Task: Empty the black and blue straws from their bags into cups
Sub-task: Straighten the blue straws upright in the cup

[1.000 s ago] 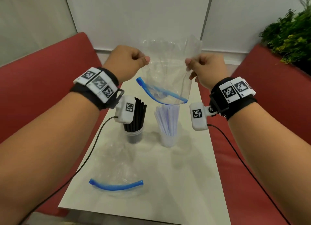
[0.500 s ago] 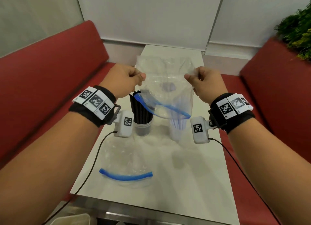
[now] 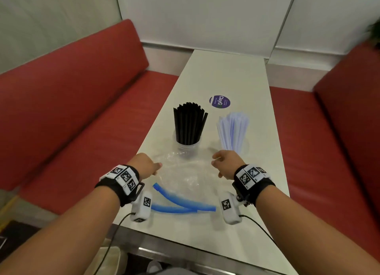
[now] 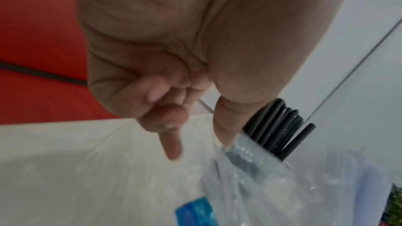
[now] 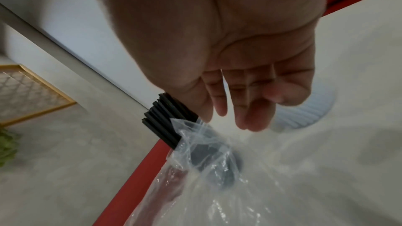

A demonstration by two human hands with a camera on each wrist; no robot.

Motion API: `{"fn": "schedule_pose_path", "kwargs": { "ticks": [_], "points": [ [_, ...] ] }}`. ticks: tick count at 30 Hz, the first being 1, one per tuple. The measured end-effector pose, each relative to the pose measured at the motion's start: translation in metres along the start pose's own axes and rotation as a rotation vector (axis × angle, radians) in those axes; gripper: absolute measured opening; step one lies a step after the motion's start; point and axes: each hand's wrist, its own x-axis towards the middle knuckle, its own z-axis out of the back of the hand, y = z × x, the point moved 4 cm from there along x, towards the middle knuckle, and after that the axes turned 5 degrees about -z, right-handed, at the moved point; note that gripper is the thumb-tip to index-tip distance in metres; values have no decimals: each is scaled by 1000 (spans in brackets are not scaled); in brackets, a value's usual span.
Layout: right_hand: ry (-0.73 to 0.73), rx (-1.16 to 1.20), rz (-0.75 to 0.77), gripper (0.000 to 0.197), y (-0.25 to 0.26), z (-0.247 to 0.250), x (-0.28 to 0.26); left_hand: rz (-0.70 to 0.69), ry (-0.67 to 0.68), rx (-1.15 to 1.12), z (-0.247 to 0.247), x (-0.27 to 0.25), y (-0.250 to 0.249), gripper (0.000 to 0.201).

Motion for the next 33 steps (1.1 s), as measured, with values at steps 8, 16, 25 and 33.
{"fn": "schedule_pose_path", "kwargs": {
  "ticks": [8,16,25,33],
  "points": [
    [-162,-164,-153,37,-39,66,10,-418,-194,-209,30,-23,-109,49],
    [-286,-158,-18,80,-24,107,47,-378,38,52,-39,25,-205,57],
    [-223,-89,164,46,-13,95,73,-502,-13,-43,-63,65,-237,48],
    [-281,192,276,38,-27,116,73,-594,-23,-351,-46,85,-240,51]
  ]
}}
